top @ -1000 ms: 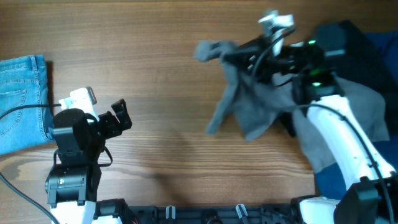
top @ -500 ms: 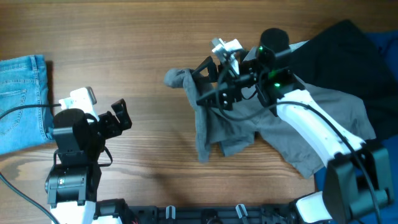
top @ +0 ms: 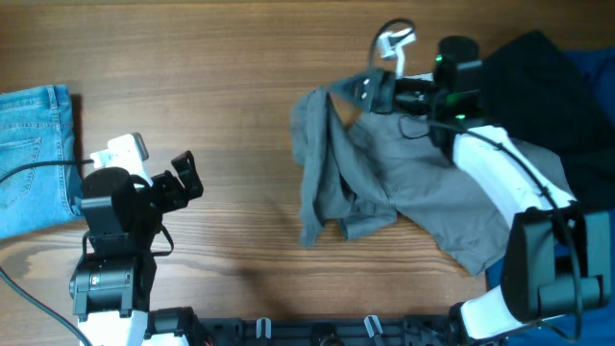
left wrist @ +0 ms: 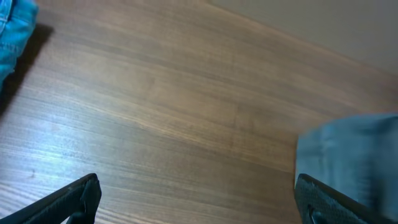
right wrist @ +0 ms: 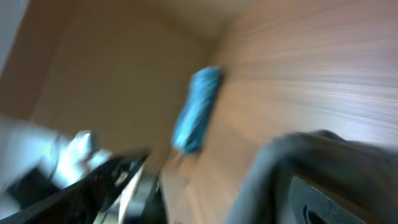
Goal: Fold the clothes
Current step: 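Pull the grey shorts with the right gripper toward the table center, then grasp the shorts' left edge with the left gripper and drag it left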
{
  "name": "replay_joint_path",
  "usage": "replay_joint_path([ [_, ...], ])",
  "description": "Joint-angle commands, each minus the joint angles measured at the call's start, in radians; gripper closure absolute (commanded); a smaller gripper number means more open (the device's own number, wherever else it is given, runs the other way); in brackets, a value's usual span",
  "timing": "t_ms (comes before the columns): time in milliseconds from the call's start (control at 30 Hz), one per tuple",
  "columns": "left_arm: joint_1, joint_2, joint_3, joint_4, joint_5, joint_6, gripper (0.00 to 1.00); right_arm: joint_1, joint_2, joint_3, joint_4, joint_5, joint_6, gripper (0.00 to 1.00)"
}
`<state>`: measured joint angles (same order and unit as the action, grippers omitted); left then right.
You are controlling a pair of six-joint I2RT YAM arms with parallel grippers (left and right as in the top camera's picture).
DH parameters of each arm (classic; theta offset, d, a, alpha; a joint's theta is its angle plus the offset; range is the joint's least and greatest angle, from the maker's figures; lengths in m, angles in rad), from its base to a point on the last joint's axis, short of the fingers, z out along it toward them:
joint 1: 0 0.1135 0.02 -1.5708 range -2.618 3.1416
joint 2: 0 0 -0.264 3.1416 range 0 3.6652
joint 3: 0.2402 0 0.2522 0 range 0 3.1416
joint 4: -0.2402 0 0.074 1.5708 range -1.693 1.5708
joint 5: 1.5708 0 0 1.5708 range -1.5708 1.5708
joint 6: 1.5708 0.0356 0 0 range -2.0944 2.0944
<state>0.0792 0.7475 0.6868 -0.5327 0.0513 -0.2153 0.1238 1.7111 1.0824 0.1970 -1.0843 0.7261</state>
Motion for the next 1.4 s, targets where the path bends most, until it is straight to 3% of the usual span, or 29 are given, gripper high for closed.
replay_joint_path([
  [0,-0.005,-0.001,0.019,0.021,0.012,-0.002,0.0,-0.085,0.003,0.017,-0.09,0.208,-0.016,0.0],
  [133,-0.005,-0.001,0.019,0.048,0.012,-0.002,0.0,-0.147,-0.016,0.017,-0.273,0.344,-0.151,0.0],
  [433,-0.005,-0.001,0.019,0.076,0.013,-0.043,0.0,-0.178,-0.131,0.017,-0.661,0.863,-0.552,0.0],
  [600,-0.005,0.007,0.019,0.106,0.053,-0.089,0.0,-0.177,-0.213,0.017,-0.708,0.804,-0.78,0.0],
  [767,-0.005,0.074,0.019,0.165,0.219,-0.09,0.0,-0.174,-0.313,0.017,-0.766,0.541,-1.033,0.0],
  [1000,-0.006,0.305,0.021,0.329,0.469,-0.24,0.0,-0.169,-0.381,0.017,-0.827,0.49,-1.031,0.0],
  [1100,-0.024,0.411,0.021,0.416,0.541,-0.285,0.0,-0.169,-0.392,0.017,-0.855,0.567,-0.94,0.0],
  [1233,-0.126,0.584,0.021,0.594,0.595,-0.354,0.0,-0.169,-0.392,0.017,-0.88,0.673,-0.75,0.0],
  [1367,-0.228,0.676,0.021,0.713,0.595,-0.355,0.0,-0.169,-0.392,0.017,-0.901,0.673,-0.75,0.0],
])
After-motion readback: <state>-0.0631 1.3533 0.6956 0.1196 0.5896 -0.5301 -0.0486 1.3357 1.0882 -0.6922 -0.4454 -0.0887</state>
